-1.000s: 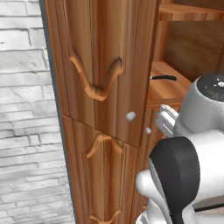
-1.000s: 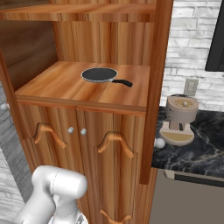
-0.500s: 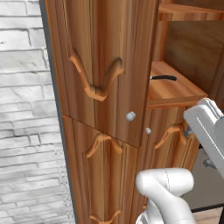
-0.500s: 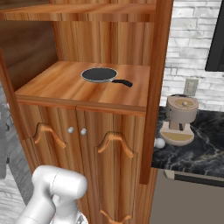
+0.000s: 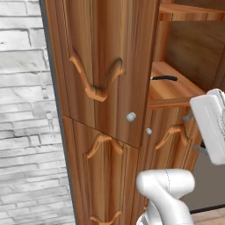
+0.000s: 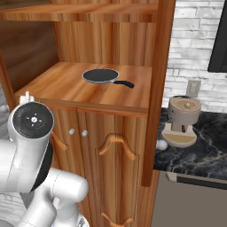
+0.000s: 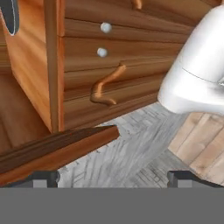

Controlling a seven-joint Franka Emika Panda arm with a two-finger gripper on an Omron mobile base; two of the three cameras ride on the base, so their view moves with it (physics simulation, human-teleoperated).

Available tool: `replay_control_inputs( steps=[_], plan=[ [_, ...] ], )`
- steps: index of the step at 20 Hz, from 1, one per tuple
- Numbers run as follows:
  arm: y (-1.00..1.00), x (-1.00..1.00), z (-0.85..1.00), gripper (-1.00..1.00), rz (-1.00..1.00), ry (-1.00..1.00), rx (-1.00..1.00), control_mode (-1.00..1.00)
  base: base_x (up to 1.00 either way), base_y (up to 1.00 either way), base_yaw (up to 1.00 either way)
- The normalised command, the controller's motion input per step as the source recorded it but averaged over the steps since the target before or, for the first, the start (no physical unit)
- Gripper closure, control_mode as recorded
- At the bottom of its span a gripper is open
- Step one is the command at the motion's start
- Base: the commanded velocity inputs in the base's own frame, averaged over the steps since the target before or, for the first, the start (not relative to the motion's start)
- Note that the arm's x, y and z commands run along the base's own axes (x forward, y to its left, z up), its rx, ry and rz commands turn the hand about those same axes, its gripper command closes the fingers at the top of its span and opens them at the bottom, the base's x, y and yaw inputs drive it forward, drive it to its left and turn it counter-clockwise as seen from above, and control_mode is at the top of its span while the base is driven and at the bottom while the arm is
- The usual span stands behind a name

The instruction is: Retrieve the pan from the cabinet, then place the raw meat into the pan to avoid contamination.

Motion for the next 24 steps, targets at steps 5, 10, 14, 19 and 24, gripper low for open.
replay_control_inputs(
  steps=[5,10,14,19,24],
  plan=[
    [0.00,0.52,0.15,-1.00,0.17,0.00,0.24,-1.00,0.00,0.00,0.00],
    [0.03,0.36,0.22,-1.00,0.16,-0.01,0.10,-1.00,0.00,0.00,0.00],
    [0.23,0.07,0.01,-1.00,0.19,0.00,0.00,-1.00,0.00,0.00,0.00],
    [0.38,0.12,0.00,-1.00,0.17,0.00,0.00,-1.00,0.00,0.00,0.00],
    [0.36,0.10,0.00,-1.00,0.14,0.00,0.00,-1.00,0.00,0.00,0.00]
  ],
)
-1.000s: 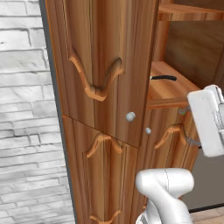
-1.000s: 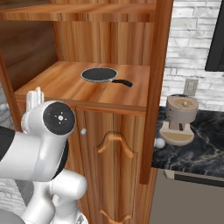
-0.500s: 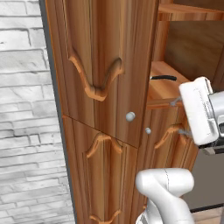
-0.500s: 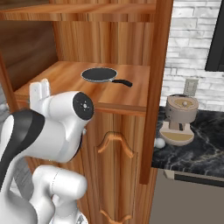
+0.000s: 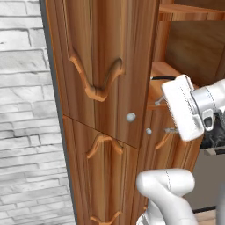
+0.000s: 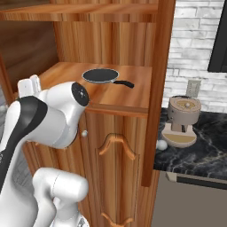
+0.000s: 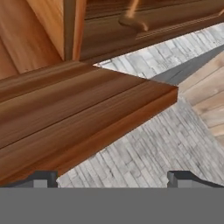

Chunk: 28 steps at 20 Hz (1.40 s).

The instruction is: Retrieve the pan from the cabinet, then place the raw meat into the pan to avoid contamination.

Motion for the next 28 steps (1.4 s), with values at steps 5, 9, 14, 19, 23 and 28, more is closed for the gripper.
replay_control_inputs(
  steps=[5,9,14,19,23,28],
  plan=[
    [0.31,0.08,0.00,-1.00,0.12,-0.01,0.00,-1.00,0.00,0.00,0.00],
    [0.33,0.05,0.00,-1.00,0.11,-0.03,0.00,-1.00,0.00,0.00,0.00],
    [0.34,0.03,0.00,-1.00,0.12,-0.02,0.00,-1.00,0.00,0.00,0.00],
    [0.40,0.01,0.00,-1.00,0.05,0.00,0.00,-1.00,0.00,0.00,0.00],
    [0.43,0.00,0.00,-1.00,0.00,0.00,0.00,-1.00,0.00,0.00,0.00],
    [0.44,0.00,-0.04,-1.00,0.00,0.00,0.00,-1.00,0.00,0.00,0.00]
  ],
)
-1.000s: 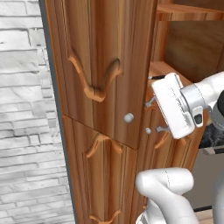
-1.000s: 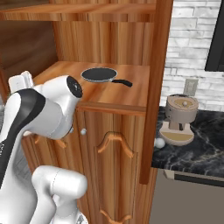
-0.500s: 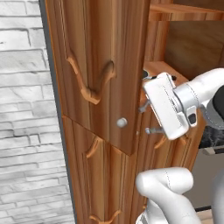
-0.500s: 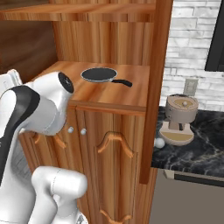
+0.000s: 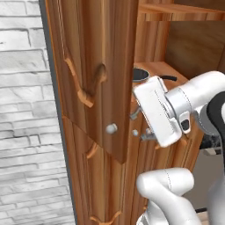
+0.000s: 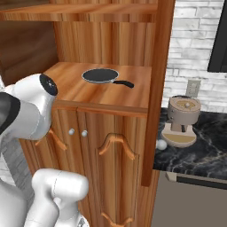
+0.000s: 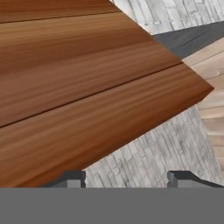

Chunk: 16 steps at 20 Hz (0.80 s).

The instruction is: Retrieve the pan from the cabinet, then place the raw meat into the pan to avoid contamination.

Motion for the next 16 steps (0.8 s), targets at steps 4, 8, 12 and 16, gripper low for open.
replay_control_inputs(
  steps=[4,8,12,16],
  plan=[
    [0.45,0.00,-0.09,-1.00,0.00,0.00,0.00,-1.00,0.00,0.00,0.00],
    [0.49,0.00,-0.14,-1.00,0.00,0.00,0.00,-1.00,0.00,0.00,0.00],
    [0.47,0.00,-0.11,-1.00,0.00,0.00,0.00,-1.00,0.00,0.00,0.00],
    [0.32,0.00,-0.03,-1.00,-0.01,0.00,0.00,-1.00,0.00,0.00,0.00]
  ],
)
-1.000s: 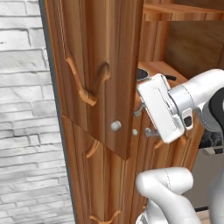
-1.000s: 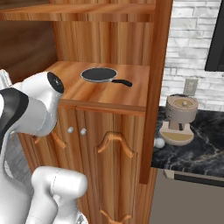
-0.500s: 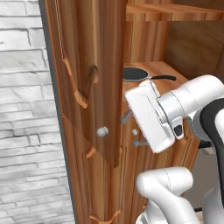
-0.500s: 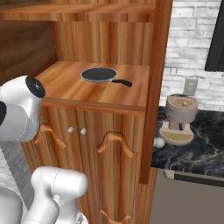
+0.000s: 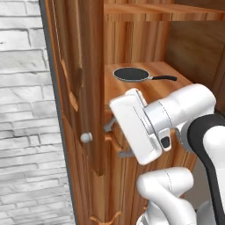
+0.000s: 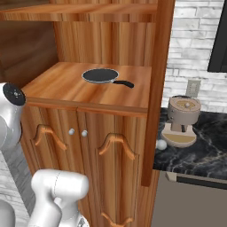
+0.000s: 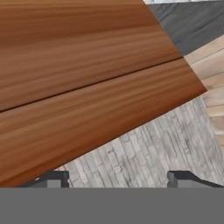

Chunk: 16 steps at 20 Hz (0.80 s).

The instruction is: Retrieve the pan from the cabinet, then place the raw meat into the pan to avoid contamination.

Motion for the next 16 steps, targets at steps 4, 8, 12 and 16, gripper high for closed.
replay_control_inputs(
  steps=[4,8,12,16],
  plan=[
    [0.24,0.00,0.00,-1.00,-0.01,0.00,0.00,-1.00,0.00,0.00,0.00],
    [0.10,0.00,0.00,-1.00,0.00,0.00,0.00,-1.00,0.00,0.00,0.00],
    [0.00,-0.04,0.00,-1.00,0.00,0.00,0.00,-1.00,0.00,0.00,0.00],
    [0.00,-0.24,0.00,-1.00,-0.01,0.00,0.00,-1.00,0.00,0.00,0.00]
  ],
)
